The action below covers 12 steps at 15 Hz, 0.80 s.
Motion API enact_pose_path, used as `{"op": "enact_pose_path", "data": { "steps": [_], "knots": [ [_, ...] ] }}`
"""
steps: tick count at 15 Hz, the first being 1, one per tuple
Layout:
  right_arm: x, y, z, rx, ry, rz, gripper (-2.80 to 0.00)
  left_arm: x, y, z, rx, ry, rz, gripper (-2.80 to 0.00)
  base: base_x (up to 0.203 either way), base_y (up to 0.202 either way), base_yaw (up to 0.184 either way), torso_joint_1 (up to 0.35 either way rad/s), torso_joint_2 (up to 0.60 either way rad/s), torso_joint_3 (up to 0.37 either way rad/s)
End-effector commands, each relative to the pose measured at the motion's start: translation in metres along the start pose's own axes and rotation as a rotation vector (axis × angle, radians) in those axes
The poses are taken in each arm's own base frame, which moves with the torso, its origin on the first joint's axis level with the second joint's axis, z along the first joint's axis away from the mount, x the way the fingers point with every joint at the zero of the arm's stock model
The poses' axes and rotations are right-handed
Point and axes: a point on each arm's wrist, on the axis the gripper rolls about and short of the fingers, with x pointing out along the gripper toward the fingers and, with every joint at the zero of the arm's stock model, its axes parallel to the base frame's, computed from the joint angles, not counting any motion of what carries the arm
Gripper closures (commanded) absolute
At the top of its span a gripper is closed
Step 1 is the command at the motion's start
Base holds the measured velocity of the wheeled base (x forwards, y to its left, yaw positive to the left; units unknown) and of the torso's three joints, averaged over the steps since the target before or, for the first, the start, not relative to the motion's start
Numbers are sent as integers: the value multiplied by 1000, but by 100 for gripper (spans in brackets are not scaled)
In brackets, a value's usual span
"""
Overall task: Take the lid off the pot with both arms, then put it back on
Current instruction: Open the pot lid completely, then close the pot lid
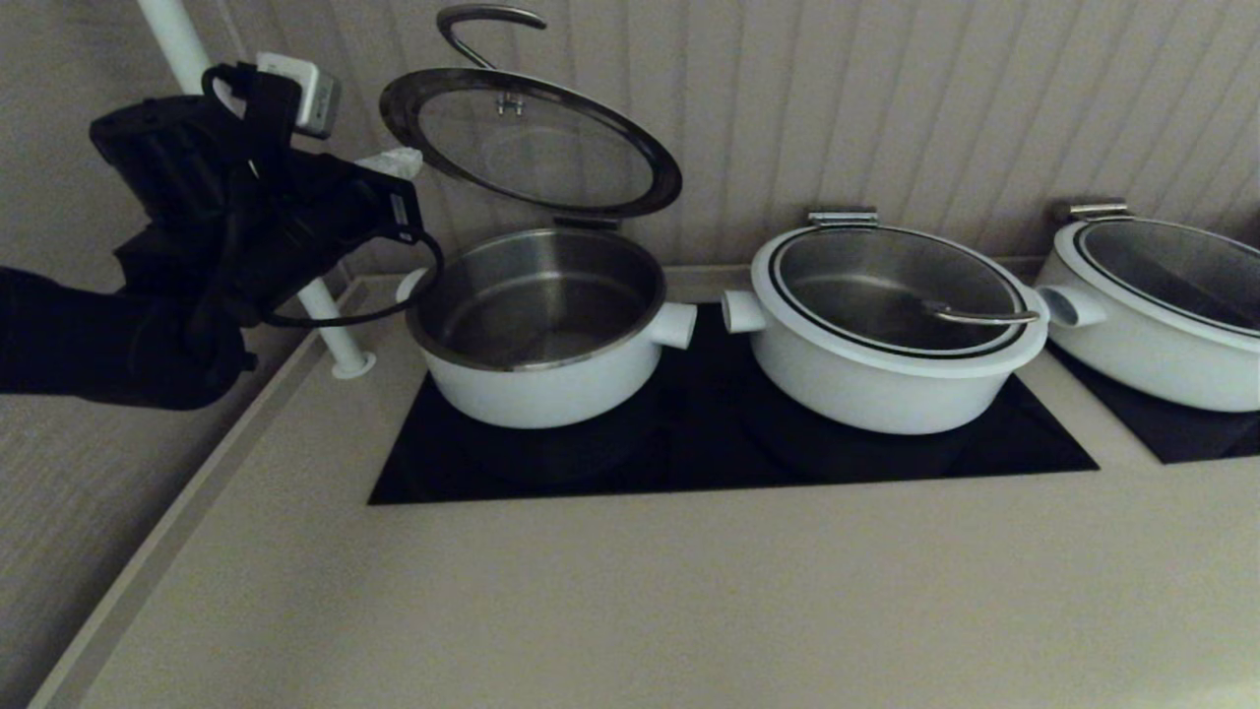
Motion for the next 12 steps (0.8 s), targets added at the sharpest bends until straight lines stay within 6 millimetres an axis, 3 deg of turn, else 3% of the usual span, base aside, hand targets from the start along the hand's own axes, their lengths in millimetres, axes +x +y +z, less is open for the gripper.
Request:
{"op": "enact_pose_path", "data": {
  "steps": [1,5,7,12],
  "knots": [
    [0,0,0,-1,2,1,0,-3,3,-1,3,1,7,0,0,0,0,0,0,0],
    [0,0,0,-1,2,1,0,-1,2,-6,0,9,5,0,0,0,0,0,0,0],
    [0,0,0,-1,2,1,0,0,4,2,-3,-14,10,0,0,0,0,0,0,0],
    [0,0,0,-1,2,1,0,-4,45,18,8,-68,109,0,0,0,0,0,0,0]
  ]
}}
